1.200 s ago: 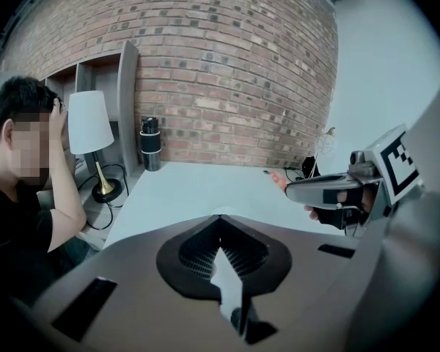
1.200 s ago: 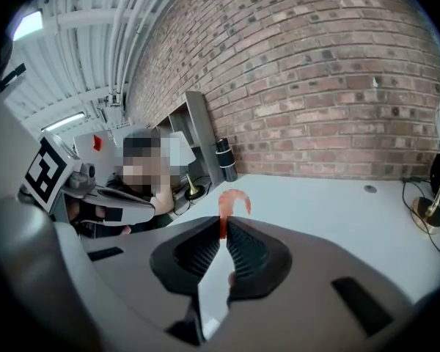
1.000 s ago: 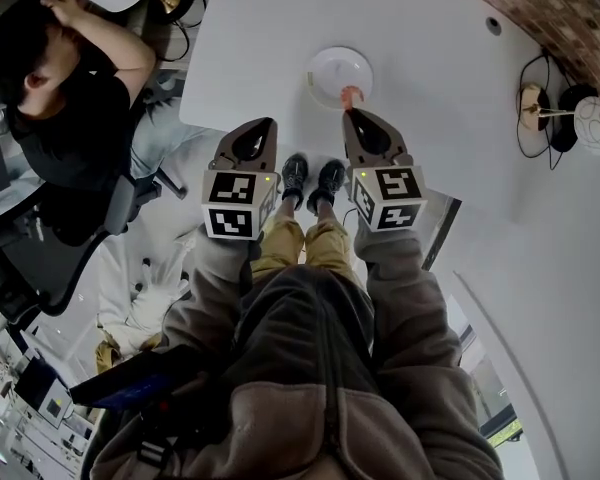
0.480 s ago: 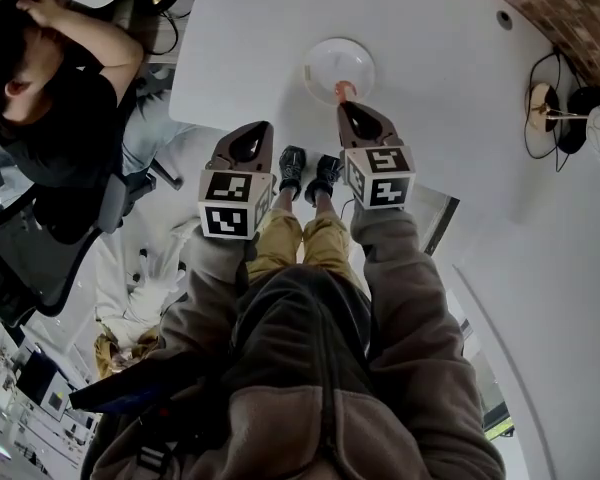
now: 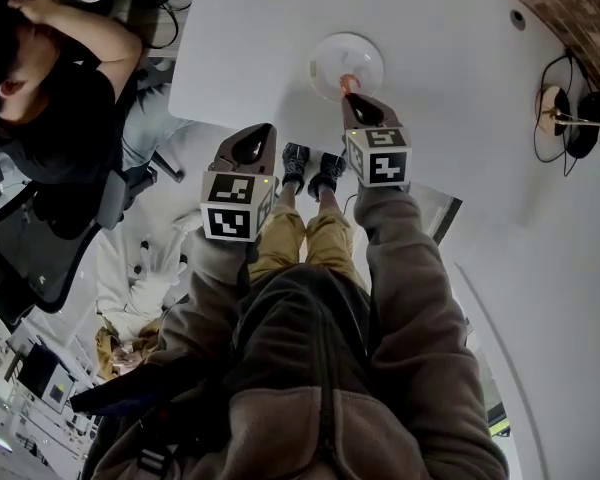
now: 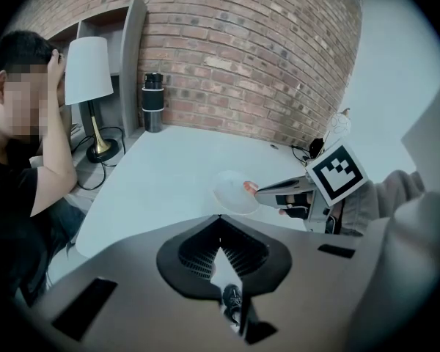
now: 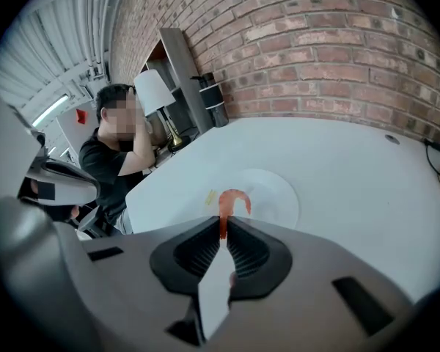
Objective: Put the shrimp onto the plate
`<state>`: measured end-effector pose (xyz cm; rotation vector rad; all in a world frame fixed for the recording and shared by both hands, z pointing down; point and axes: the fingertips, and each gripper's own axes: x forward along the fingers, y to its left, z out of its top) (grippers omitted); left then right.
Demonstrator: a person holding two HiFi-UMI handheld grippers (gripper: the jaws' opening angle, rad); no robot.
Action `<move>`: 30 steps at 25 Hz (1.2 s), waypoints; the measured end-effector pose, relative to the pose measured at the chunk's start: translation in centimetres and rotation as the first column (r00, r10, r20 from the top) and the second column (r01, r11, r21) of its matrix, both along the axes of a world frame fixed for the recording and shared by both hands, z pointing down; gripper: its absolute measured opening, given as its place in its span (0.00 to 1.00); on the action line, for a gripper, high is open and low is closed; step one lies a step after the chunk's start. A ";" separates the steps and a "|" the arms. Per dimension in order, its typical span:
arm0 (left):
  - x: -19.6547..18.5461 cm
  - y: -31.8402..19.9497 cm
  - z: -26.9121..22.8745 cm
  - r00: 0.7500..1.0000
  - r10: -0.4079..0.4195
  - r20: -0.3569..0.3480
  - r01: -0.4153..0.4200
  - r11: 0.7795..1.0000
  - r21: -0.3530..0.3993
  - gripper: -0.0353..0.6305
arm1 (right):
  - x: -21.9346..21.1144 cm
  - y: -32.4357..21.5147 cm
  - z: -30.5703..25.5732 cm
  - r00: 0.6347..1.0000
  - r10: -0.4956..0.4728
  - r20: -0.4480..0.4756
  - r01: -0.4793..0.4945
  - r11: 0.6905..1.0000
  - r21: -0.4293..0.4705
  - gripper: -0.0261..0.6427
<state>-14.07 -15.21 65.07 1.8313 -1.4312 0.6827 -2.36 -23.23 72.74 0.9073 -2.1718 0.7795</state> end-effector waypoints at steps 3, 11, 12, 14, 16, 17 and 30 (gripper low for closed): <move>0.1 0.2 0.3 1.000 0.003 -0.001 -0.003 1.000 -0.009 0.06 | -0.1 -0.5 1.1 1.000 0.000 -0.022 0.000 1.000 -0.014 0.08; -0.1 0.0 0.8 1.000 0.002 0.002 -0.002 1.000 -0.021 0.06 | -0.1 -0.8 3.2 0.998 0.007 -0.056 -0.011 0.998 -0.065 0.08; -0.1 -0.1 0.9 1.000 0.002 0.002 -0.002 1.000 -0.022 0.06 | 0.0 -0.8 3.4 0.998 0.009 -0.060 -0.013 0.997 -0.070 0.08; -0.3 -0.1 0.9 1.000 0.000 0.001 0.000 1.000 -0.026 0.06 | 0.0 -0.9 3.7 0.997 0.011 -0.073 -0.017 0.996 -0.082 0.08; -0.5 -0.2 1.0 1.000 -0.003 0.001 0.003 1.000 -0.029 0.06 | 0.0 -1.0 4.0 0.996 0.010 -0.085 -0.018 0.995 -0.095 0.08; -0.6 -0.2 1.0 1.000 -0.006 0.000 0.006 0.999 -0.031 0.06 | 0.0 -1.0 4.1 0.996 0.008 -0.088 -0.017 0.995 -0.101 0.08; -1.1 -0.7 1.1 1.000 -0.006 0.001 0.006 0.999 -0.032 0.06 | -0.1 -1.1 5.1 0.995 0.012 -0.102 -0.028 0.987 -0.158 0.08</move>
